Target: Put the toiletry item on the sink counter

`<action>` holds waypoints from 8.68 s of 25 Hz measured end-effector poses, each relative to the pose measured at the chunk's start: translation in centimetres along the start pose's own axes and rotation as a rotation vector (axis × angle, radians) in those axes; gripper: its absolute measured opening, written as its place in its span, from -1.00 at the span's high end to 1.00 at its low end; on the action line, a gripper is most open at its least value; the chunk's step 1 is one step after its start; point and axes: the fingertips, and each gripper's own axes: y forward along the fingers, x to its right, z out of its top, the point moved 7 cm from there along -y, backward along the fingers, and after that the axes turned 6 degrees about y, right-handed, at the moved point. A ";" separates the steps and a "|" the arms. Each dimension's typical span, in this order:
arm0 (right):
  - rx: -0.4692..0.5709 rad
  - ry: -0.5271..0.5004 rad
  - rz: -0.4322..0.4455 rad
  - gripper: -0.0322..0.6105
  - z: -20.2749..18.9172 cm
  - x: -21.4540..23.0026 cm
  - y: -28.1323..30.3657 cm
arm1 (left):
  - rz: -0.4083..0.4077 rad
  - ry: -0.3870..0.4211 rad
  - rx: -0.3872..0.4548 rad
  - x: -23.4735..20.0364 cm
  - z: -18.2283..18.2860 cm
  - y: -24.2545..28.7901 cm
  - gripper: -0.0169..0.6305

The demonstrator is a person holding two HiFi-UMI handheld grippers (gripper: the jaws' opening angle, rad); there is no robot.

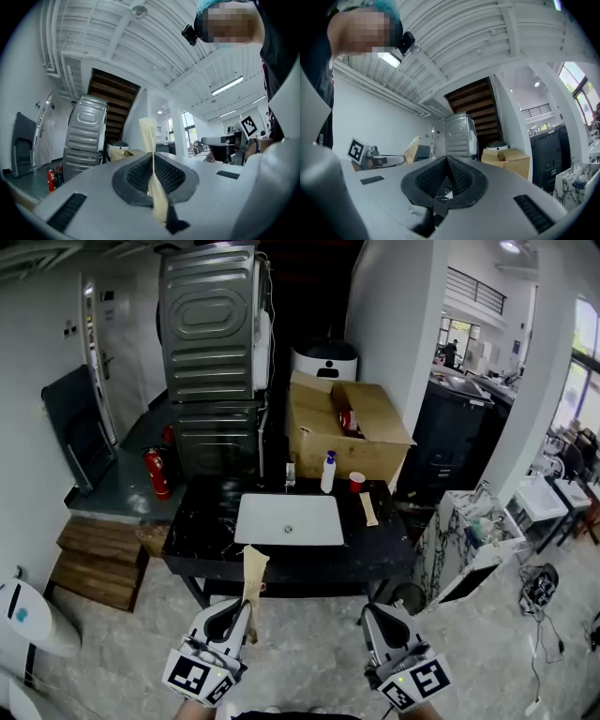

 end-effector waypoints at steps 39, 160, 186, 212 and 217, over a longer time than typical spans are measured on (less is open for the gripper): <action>0.007 0.018 -0.042 0.78 0.3 0.1 -0.7 | -0.019 -0.019 -0.005 -0.3 0.0 0.4 0.88; -0.123 0.236 -0.070 0.78 -10.7 55.7 32.9 | 0.064 -0.451 -0.728 -1.6 -39.5 64.4 0.56; -0.024 0.099 -0.040 0.78 -3.8 30.7 25.9 | -0.130 -0.265 -0.137 -10.1 -19.7 38.7 0.90; -0.094 0.081 0.051 0.78 -2.5 28.2 17.7 | -0.160 -0.152 0.012 -3.5 -9.3 34.1 0.90; -0.084 0.087 0.069 0.78 -2.3 28.4 16.7 | -0.155 -0.135 -0.004 -2.1 -8.9 34.1 0.90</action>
